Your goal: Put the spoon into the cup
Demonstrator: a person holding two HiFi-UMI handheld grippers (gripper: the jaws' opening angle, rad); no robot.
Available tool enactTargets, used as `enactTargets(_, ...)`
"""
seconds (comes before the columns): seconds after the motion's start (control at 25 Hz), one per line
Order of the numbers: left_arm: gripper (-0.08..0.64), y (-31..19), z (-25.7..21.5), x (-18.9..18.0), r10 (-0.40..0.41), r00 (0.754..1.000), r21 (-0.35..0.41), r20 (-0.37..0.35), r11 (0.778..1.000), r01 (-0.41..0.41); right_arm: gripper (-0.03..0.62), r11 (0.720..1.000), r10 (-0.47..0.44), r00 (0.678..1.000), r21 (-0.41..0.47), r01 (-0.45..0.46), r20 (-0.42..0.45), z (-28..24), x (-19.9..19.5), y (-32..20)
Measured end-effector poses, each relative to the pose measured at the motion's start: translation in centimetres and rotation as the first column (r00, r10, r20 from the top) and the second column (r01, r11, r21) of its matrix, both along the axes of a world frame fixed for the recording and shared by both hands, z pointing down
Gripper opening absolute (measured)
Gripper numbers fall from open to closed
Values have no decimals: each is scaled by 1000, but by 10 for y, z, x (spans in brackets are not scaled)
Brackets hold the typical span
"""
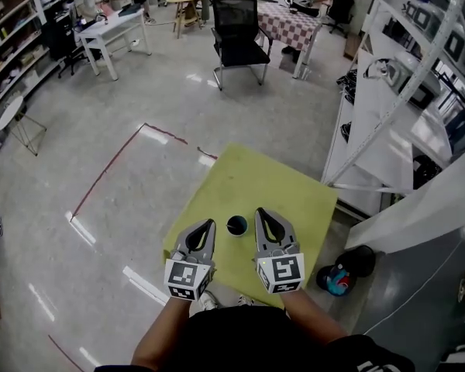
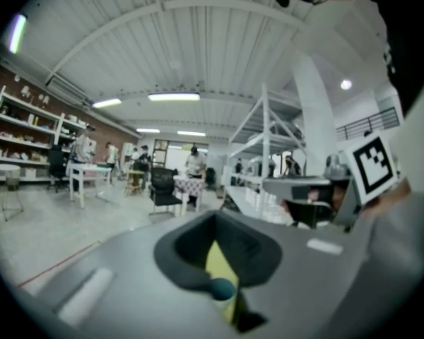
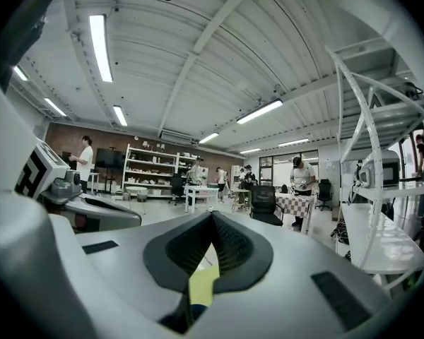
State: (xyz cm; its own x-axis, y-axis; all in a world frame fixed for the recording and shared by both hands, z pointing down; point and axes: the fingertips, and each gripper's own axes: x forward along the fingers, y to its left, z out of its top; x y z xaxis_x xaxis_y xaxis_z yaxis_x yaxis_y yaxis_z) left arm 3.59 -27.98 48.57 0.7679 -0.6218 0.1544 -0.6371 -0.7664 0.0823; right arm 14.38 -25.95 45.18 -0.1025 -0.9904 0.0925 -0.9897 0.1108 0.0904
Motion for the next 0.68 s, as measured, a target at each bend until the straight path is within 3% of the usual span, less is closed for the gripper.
enactTargets(0.68, 6, 10, 1, 5, 21, 1000, -2, -4, 1000, -21, 6, 999, 39, 999, 3, -39, 11, 2, 12, 12)
